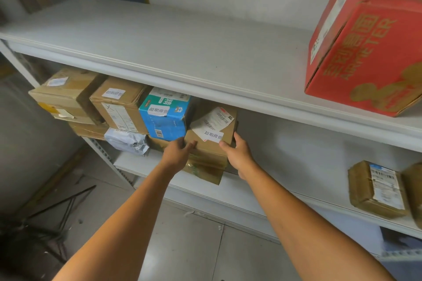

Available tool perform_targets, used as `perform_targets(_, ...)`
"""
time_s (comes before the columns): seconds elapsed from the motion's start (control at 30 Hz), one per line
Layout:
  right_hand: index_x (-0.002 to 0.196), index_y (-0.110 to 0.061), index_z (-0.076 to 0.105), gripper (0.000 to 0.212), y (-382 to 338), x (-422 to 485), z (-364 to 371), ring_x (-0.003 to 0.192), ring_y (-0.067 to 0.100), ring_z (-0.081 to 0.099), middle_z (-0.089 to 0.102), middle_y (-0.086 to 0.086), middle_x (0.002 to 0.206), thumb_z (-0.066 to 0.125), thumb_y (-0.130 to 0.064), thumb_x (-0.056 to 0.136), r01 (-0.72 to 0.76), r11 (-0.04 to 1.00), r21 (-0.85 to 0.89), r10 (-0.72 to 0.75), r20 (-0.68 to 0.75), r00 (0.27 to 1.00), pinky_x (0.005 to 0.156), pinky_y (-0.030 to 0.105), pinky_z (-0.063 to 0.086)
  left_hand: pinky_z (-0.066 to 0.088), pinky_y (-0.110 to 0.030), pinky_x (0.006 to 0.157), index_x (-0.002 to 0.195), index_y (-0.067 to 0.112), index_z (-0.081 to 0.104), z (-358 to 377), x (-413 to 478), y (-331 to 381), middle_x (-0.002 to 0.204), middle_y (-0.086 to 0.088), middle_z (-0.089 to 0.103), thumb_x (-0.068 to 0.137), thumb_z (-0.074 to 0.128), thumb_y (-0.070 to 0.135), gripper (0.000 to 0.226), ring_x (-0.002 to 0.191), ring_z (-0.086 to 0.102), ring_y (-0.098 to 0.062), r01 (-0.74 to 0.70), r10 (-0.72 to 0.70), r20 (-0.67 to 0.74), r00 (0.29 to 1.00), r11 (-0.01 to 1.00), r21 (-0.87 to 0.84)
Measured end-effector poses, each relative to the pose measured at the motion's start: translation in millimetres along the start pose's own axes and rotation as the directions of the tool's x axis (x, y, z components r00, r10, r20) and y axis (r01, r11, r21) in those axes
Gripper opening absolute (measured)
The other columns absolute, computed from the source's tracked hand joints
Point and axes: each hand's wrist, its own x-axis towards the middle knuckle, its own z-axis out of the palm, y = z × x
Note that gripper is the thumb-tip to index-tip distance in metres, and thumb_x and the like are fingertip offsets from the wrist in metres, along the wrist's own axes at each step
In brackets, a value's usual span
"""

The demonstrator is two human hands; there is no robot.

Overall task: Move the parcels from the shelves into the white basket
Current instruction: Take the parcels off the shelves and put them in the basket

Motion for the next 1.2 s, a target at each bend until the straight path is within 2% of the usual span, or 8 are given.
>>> perform_targets(0.17,0.143,-0.021,0.045,0.055,14.1,-9.1,-14.3,0.127,0.02,0.051,0.054,0.0,0.139,0.065,-0.022,0.091,0.036,0.999,0.035,-0.037,0.047,0.998,0.104,0.044,0.046,0.044,-0.049,0.103,0.142,0.006,0.04,11.3,-25.9,2.9,0.134,-0.013,0.052,0.096,0.053,0.035,0.056,0.123,0.051,-0.032,-0.006,0.006,0.0,1.0,0.998,-0.062)
perform_targets(0.43,0.135,-0.026,0.053,0.049,42.6,-42.6,-66.3,0.108,-0.005,0.056,0.063,-0.013,0.123,0.067,-0.016,0.09,0.129,0.981,0.143,-0.156,0.197,0.968,0.076,0.01,0.049,0.042,-0.043,0.106,0.144,0.026,0.038,59.2,-97.5,19.5,0.14,-0.002,0.046,0.094,0.058,0.027,0.054,0.124,0.049,-0.022,-0.015,-0.001,-0.129,0.992,0.993,-0.118)
perform_targets(0.53,0.13,-0.03,0.055,0.045,48.7,-64.4,-91.8,0.111,-0.004,0.057,0.065,-0.021,0.115,0.066,-0.014,0.09,0.132,0.977,0.17,-0.179,0.303,0.936,0.076,0.009,0.049,0.04,-0.045,0.108,0.145,0.025,0.038,78.8,-135.4,26.8,0.14,-0.005,0.048,0.092,0.061,0.026,0.057,0.125,0.049,-0.023,0.033,-0.067,-0.22,0.973,0.987,-0.155)
perform_targets(0.63,0.137,-0.027,0.051,0.049,48.0,-91.2,-114.2,0.121,0.007,0.056,0.063,-0.013,0.125,0.065,-0.016,0.092,0.15,0.978,0.146,-0.201,0.443,0.874,0.092,0.024,0.052,0.046,-0.043,0.101,0.139,0.02,0.042,95.2,-182.4,31.2,0.134,-0.007,0.053,0.088,0.067,0.026,0.057,0.116,0.055,-0.022,0.101,-0.165,-0.302,0.939,0.971,-0.216)
perform_targets(0.77,0.146,-0.025,0.041,0.058,37.4,-139.7,-126.3,0.124,0.007,0.047,0.054,-0.015,0.129,0.064,-0.017,0.092,0.241,0.966,0.095,-0.252,0.569,0.783,0.087,0.016,0.05,0.049,-0.027,0.081,0.128,0.021,0.046,109.0,-254.2,26.2,0.122,-0.007,0.06,0.086,0.069,0.019,0.048,0.1,0.06,-0.017,0.081,-0.215,-0.419,0.882,0.946,-0.315)
perform_targets(0.93,0.149,-0.022,0.035,0.063,40.3,-218.5,-121.0,0.133,0.013,0.042,0.046,-0.006,0.145,0.063,-0.014,0.093,0.344,0.938,0.047,-0.275,0.705,0.654,0.103,0.031,0.043,0.053,-0.038,0.091,0.136,0.017,0.043,114.1,-350.7,6.4,0.12,-0.009,0.059,0.086,0.068,0.012,0.056,0.104,0.061,-0.022,0.052,-0.279,-0.553,0.785,0.92,-0.389)
perform_targets(1.0,0.151,-0.023,0.032,0.065,47.2,-251.6,-117.6,0.137,0.017,0.039,0.044,-0.004,0.148,0.062,-0.014,0.093,0.372,0.927,0.038,-0.27,0.756,0.596,0.102,0.032,0.044,0.055,-0.029,0.083,0.14,0.017,0.041,120.9,-390.4,-6.3,0.116,-0.001,0.059,0.087,0.067,0.008,0.06,0.102,0.061,-0.016,0.005,-0.276,-0.596,0.754,0.91,-0.415)
perform_targets(1.2,0.151,-0.019,0.03,0.068,82.4,-340.1,-111.6,0.128,0.009,0.045,0.044,-0.003,0.146,0.064,-0.012,0.092,0.454,0.891,0.012,-0.213,0.894,0.394,0.07,0.001,0.045,0.046,-0.037,0.103,0.144,0.016,0.039,162.9,-507.1,-58.0,0.133,-0.003,0.057,0.086,0.068,0.01,0.065,0.121,0.055,-0.018,-0.026,-0.379,-0.696,0.61,0.868,-0.496)
